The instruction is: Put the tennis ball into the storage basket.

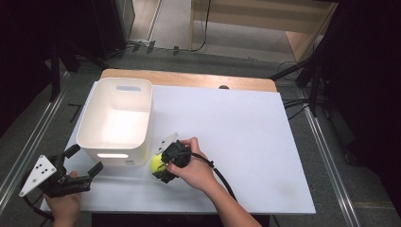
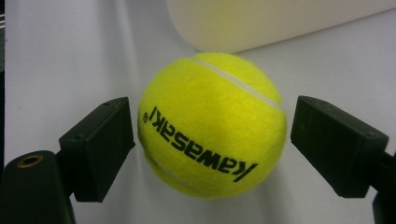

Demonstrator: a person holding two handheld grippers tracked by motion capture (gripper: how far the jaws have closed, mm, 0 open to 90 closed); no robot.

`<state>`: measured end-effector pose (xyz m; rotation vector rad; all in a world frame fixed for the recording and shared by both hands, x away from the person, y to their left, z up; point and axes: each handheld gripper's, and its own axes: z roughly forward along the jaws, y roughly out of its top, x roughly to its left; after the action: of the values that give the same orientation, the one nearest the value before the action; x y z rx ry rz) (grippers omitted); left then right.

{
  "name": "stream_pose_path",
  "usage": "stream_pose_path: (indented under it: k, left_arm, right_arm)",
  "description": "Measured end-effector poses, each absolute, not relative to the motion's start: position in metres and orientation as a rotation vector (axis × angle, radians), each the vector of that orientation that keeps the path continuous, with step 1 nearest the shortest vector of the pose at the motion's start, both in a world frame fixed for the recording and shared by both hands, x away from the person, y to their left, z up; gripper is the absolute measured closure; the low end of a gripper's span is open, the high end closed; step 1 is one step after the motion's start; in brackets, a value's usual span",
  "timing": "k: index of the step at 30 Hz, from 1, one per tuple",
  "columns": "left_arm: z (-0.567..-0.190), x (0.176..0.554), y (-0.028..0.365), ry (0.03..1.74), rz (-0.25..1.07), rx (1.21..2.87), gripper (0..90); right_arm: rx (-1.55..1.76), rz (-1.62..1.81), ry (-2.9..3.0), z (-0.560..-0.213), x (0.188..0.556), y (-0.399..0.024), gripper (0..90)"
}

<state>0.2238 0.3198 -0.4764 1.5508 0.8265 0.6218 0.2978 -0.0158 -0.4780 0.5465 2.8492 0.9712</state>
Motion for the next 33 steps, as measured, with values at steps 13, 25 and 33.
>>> stream_pose_path:
  k: [13,25,33]
  left_arm:
    - [-0.4764,0.2239,0.3204,0.828,0.623,1.552,0.0]
    - [-0.4763,0.2238,0.3204,0.828,0.624,1.552,0.0]
    - [-0.4763,0.2238,0.3205,0.828,0.623,1.551,0.0]
  right_arm:
    - [0.535,0.953,2.853,-0.4805,0.2980,-0.0114,19.9]
    - [0.555,0.948,2.854,-0.4823,0.2989,-0.0102,20.9]
    - [0.542,0.933,2.855,-0.4848,0.2979,-0.0061,21.7]
